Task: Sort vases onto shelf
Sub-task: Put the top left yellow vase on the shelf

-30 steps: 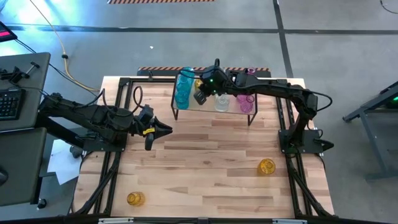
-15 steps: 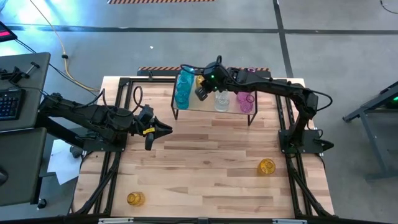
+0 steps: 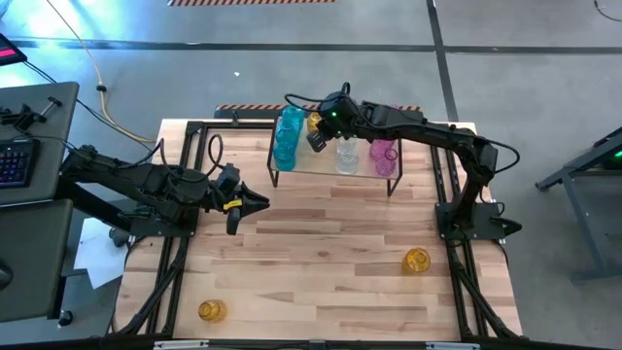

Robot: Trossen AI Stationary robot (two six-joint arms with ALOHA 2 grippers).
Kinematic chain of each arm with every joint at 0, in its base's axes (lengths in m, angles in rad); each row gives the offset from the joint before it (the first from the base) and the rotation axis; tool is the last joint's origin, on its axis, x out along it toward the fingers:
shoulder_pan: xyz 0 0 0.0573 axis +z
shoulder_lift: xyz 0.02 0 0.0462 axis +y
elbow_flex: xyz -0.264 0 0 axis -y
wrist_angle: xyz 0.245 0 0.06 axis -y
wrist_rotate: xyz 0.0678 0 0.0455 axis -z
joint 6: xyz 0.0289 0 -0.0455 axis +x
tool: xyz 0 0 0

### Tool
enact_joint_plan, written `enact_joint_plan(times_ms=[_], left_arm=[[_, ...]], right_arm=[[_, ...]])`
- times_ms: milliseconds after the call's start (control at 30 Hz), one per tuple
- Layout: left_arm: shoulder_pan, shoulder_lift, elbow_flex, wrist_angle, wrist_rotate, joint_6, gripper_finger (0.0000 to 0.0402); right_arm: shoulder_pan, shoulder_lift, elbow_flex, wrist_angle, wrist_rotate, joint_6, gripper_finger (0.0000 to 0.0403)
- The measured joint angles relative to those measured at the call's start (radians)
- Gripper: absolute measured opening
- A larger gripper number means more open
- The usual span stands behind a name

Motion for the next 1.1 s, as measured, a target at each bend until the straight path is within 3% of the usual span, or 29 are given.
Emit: enact_joint_plan(times_ms=[1100], left_arm=[[-0.011, 0.000, 0.000, 0.000, 0.000, -0.018, 0.0062]], right_arm=[[-0.015, 0.000, 0.000, 0.001, 0.081, -0.026, 0.0057]])
